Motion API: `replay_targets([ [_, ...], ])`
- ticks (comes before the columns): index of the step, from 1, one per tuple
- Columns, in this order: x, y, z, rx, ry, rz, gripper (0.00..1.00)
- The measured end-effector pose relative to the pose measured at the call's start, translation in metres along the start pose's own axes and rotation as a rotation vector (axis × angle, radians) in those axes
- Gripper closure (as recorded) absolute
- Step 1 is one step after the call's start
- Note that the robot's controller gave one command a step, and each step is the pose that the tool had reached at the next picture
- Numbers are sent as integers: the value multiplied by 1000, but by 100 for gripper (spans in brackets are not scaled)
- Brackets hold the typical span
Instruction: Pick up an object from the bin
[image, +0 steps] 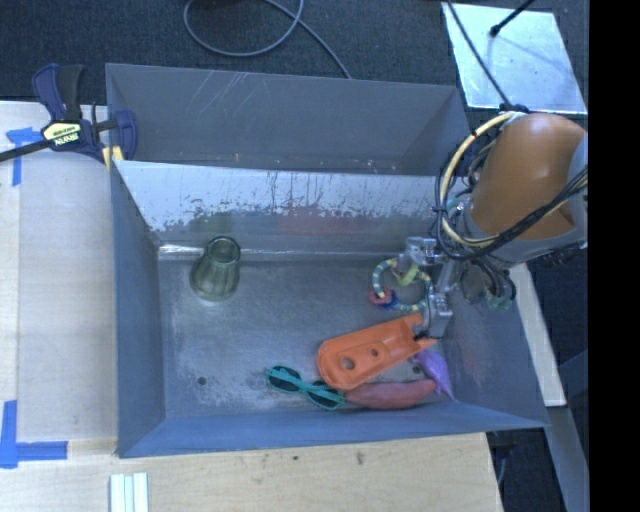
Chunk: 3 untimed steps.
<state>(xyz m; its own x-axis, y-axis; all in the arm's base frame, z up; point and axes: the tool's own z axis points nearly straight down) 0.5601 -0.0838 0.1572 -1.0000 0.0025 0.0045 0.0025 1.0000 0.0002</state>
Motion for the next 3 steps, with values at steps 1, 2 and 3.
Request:
replay_targets([
  [1, -2, 0, -5, 1, -8, -2, 0],
  [2, -3, 0, 0, 2, -14, 2, 0],
  [3, 7, 4, 41, 0, -3, -57, 0],
])
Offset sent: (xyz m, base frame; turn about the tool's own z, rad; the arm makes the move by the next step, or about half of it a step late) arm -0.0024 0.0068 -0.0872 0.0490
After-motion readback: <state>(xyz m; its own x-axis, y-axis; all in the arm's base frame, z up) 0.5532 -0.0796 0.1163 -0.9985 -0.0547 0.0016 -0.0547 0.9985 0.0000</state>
